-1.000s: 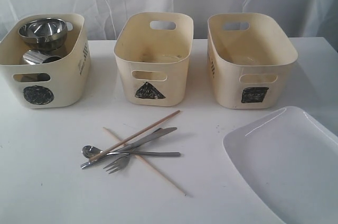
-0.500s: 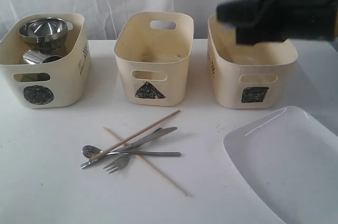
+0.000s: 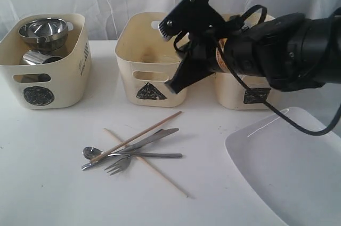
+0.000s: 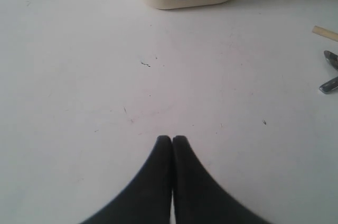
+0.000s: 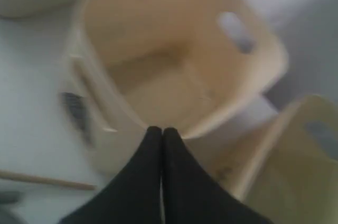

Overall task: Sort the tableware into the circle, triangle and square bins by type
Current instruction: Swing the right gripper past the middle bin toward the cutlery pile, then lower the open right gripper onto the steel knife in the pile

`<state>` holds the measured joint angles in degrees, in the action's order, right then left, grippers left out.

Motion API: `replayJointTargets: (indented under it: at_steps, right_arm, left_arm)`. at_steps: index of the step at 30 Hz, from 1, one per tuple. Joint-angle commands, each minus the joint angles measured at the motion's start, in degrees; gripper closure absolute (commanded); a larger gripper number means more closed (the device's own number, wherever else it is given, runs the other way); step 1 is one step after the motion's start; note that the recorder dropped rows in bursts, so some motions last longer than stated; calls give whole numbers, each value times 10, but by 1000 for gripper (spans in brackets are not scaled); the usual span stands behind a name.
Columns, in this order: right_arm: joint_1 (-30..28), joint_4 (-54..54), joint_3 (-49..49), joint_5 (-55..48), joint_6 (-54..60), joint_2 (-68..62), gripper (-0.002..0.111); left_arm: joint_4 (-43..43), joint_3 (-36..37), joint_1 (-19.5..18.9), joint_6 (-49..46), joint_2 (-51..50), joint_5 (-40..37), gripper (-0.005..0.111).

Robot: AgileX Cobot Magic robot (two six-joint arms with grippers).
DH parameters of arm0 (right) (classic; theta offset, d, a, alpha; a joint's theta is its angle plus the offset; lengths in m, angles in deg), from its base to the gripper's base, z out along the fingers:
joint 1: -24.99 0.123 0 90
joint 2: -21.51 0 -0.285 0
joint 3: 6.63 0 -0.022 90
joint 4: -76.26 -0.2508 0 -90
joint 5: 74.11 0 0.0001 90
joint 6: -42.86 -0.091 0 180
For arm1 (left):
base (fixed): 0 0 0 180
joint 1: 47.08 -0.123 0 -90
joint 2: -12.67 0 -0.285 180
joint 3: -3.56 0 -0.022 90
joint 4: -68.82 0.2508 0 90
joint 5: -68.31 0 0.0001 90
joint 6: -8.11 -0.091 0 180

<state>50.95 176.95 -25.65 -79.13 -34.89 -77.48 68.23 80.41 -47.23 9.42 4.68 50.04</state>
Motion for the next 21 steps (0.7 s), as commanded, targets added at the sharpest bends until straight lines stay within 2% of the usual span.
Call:
replayJointTargets:
  at_steps: [1,4,8,11,14,18,21]
  right_arm:
    - [36,-155,17,-239,200,-11,108]
    - [31,-462,63,-319,493,-40,108]
    - [26,-878,152,-378,971,-58,108]
    - [26,-1143,199,-455,1236,-68,108]
    - [26,-1262,212,-537,1288,-97,108]
    - [26,-1264,212,-544,1309,-153,107]
    - [36,-1267,212,-518,1330,-170,98]
  left_arm:
    - [-2,4,3,-1,2,-6,107]
    - [-2,4,3,-1,2,-6,107]
    - [-2,4,3,-1,2,-6,107]
    - [-2,4,3,-1,2,-6,107]
    - [-2,4,3,-1,2,-6,107]
    - [-2,4,3,-1,2,-6,107]
    - [-2,4,3,-1,2,-6,107]
